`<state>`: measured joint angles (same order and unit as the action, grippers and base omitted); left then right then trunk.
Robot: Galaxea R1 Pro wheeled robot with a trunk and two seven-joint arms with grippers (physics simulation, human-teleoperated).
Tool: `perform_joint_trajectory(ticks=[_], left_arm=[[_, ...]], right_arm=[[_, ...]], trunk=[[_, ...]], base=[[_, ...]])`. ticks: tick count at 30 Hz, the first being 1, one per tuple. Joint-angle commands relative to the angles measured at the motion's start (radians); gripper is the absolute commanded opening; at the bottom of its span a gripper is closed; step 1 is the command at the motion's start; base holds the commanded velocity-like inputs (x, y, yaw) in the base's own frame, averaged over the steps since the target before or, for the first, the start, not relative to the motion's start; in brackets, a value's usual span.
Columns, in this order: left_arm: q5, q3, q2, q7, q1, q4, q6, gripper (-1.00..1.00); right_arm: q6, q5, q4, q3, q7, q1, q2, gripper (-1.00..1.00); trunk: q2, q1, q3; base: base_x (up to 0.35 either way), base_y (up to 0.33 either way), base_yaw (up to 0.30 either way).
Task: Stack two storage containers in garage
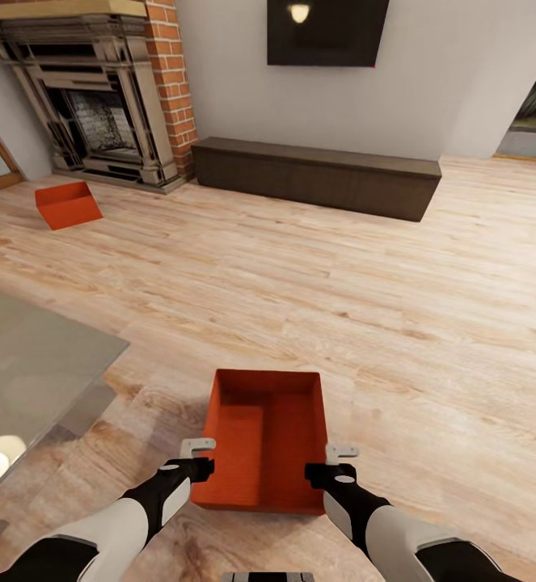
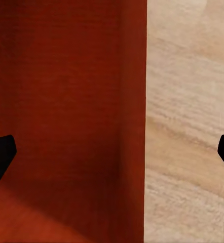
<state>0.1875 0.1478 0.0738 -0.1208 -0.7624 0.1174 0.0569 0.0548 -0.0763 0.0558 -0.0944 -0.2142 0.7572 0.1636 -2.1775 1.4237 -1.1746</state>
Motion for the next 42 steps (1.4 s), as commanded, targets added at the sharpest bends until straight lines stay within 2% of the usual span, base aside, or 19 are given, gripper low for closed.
perform_joint_trajectory(ticks=[1, 7, 22, 34, 42], left_arm=[[0.009, 0.009, 0.000, -0.005, 0.000, 0.002, 0.005, 1.00], [0.009, 0.009, 0.000, -0.005, 0.000, 0.002, 0.005, 1.00], [0.010, 0.009, 0.000, -0.011, 0.000, 0.002, 0.004, 1.00], [0.010, 0.009, 0.000, -0.011, 0.000, 0.003, 0.004, 1.00], [0.010, 0.009, 0.000, -0.011, 0.000, 0.002, 0.004, 1.00]], right_arm=[[0.003, -0.008, -0.001, -0.008, -0.004, 0.001, 0.000, 1.00], [0.003, -0.008, -0.002, -0.008, -0.004, 0.001, -0.001, 1.00], [0.003, -0.008, -0.002, -0.009, -0.005, 0.001, -0.003, 1.00], [0.003, -0.008, -0.001, -0.010, -0.004, 0.001, -0.021, 1.00], [0.003, -0.008, -0.001, -0.010, -0.005, 0.001, -0.024, 1.00]], trunk=[[-0.008, 0.004, -0.004], [-0.050, 0.027, -0.023], [-0.050, 0.027, -0.023], [-0.050, 0.027, -0.023], [-0.050, 0.027, -0.023]], base=[[0.000, 0.000, 0.000], [0.000, 0.000, 0.000], [0.000, 0.000, 0.000], [0.000, 0.000, 0.000], [0.000, 0.000, 0.000]])
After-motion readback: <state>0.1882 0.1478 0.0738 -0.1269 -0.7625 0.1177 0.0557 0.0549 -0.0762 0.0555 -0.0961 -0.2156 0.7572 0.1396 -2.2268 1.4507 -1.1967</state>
